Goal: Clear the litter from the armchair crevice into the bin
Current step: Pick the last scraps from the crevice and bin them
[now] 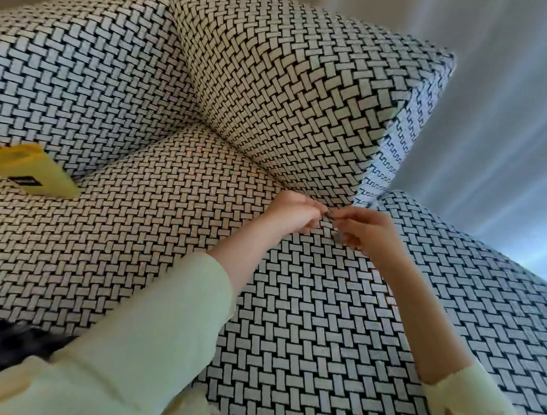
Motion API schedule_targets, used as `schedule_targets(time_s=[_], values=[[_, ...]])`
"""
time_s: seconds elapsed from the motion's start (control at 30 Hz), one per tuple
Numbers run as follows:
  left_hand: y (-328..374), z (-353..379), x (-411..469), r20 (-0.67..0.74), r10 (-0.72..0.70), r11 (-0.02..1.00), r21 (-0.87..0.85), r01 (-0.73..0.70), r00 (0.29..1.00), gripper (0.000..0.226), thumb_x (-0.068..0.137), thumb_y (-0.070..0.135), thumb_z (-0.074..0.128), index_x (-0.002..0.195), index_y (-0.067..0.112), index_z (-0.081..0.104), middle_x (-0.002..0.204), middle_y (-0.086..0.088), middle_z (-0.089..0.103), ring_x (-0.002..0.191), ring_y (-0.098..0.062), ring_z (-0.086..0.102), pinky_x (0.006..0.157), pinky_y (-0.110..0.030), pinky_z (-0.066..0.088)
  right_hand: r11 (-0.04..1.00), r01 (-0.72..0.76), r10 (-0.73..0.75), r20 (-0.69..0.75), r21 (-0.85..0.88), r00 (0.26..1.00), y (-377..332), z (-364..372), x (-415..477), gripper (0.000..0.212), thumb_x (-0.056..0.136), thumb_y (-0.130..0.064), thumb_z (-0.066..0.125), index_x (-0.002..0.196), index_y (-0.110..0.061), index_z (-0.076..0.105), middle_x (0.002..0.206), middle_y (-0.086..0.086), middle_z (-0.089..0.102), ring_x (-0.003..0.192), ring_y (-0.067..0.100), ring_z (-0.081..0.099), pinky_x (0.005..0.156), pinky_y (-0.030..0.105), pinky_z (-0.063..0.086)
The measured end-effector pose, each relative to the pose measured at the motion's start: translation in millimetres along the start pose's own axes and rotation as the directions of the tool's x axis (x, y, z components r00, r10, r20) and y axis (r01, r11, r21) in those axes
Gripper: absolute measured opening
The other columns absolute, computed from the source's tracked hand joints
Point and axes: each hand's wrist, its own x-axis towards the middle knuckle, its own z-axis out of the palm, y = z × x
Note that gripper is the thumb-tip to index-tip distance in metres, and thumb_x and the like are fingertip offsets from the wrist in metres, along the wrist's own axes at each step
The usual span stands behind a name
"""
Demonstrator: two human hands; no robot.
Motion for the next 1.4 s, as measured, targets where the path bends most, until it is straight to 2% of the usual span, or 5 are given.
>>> schedule_targets(time_s=[0.3,0.6,0.77,0.9,1.4], values=[[4.4,44.0,6.9,0.109,0.135,0.878,0.448,-0.17,0.985,0.041,0.082,0.026,0.068,0.121,0.017,0.061,0.124,0.001,0.06,0.103,-0.015,0.057,0.083,-0.022,0.04,0.613,0.097,-0.029,0.101,-0.784,0.994,-5.6,-46.2,1.6,0.036,0.072,-0.013,0.07,0.105,-0.023,0.061,0.099,-0.002,0.055,0.091,0.016,0.053,0.075,0.027,0.043],[0.4,53.0,23.5,0.086,0.133,0.839,0.521,-0.158,0.987,0.03,0.076,0.021,0.074,0.105,0.018,0.066,0.108,0.0,0.06,0.093,-0.012,0.052,0.078,-0.021,0.039,0.508,-0.011,-0.07,-0.054,-0.861,0.996,1.0,-42.5,8.7,0.03,0.07,-0.018,0.075,0.095,-0.017,0.058,0.097,-0.002,0.06,0.091,0.016,0.052,0.069,0.026,0.039],[-2.2,40.6,25.8,0.138,-0.087,0.995,-0.035,0.092,0.987,0.004,0.086,0.008,0.062,0.084,0.012,0.062,0.088,-0.004,0.063,0.078,-0.014,0.059,0.075,-0.024,0.056,0.601,0.028,-0.086,-0.03,-0.799,0.996,-1.6,-47.8,7.3,0.029,0.068,-0.019,0.078,0.085,-0.017,0.055,0.081,-0.006,0.057,0.083,0.016,0.054,0.066,0.025,0.041],[1.0,40.7,24.0,0.217,-0.183,0.772,-0.572,0.277,0.959,0.016,0.092,-0.003,0.044,0.082,0.003,0.056,0.079,-0.01,0.055,0.071,-0.016,0.056,0.055,-0.02,0.056,0.938,0.119,-0.141,-0.045,-0.327,0.989,-10.2,-42.7,3.2,0.019,0.075,-0.01,0.074,0.072,-0.018,0.056,0.062,0.0,0.064,0.059,0.016,0.06,0.068,0.036,0.057],[-4.9,40.8,30.9,0.176,-0.246,0.67,-0.679,0.298,0.953,0.034,0.096,0.015,0.035,0.071,0.007,0.058,0.045,0.001,0.052,0.033,-0.005,0.048,0.036,-0.012,0.039,0.7,0.08,-0.442,-0.341,-0.71,0.83,7.1,-42.6,26.2,0.03,0.082,-0.017,0.052,0.11,-0.018,0.064,0.116,0.001,0.056,0.108,0.019,0.051,0.084,0.024,0.037]])
